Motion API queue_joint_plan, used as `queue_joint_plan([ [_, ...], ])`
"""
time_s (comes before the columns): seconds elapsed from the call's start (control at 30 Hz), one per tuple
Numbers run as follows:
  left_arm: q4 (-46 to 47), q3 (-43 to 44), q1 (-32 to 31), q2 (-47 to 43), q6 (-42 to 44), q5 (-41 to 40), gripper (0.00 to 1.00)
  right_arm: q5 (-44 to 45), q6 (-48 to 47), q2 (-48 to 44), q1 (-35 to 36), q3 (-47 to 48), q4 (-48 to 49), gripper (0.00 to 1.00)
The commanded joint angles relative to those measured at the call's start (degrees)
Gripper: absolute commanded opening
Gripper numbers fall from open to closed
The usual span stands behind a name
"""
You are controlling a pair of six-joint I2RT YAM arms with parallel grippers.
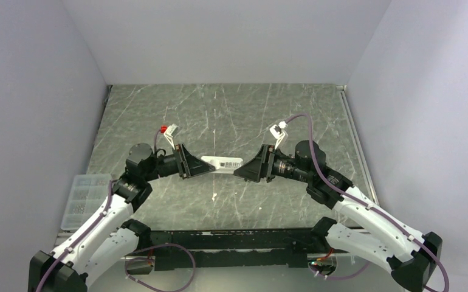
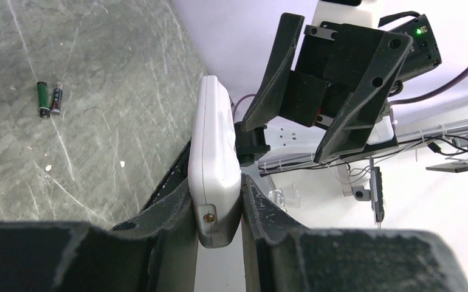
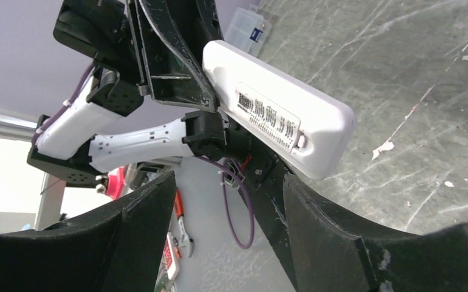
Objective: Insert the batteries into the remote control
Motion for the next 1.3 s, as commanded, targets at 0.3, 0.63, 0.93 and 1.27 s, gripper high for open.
queue_joint_plan([
  [0.3,0.96,2.1,0.29,-1.44,1.28,2.96,0.0,2.01,4.94,-1.47,-0.21,-0.58,7.48,0.67],
  [0.63,2.12,2.2,0.29,-1.2,0.39,3.34,0.0,3.74,4.87,-0.41,-0.21,-0.11,7.01,0.67],
  [0.93,1.53,2.81,0.29,-0.58,0.71,3.65,0.0,3.78,5.4,0.55,-0.2,-0.44,7.46,0.67],
  [1.27,2.23,2.98,0.29,0.14,0.22,4.0,0.0,5.91,4.29,1.47,0.48,0.2,6.87,0.67],
])
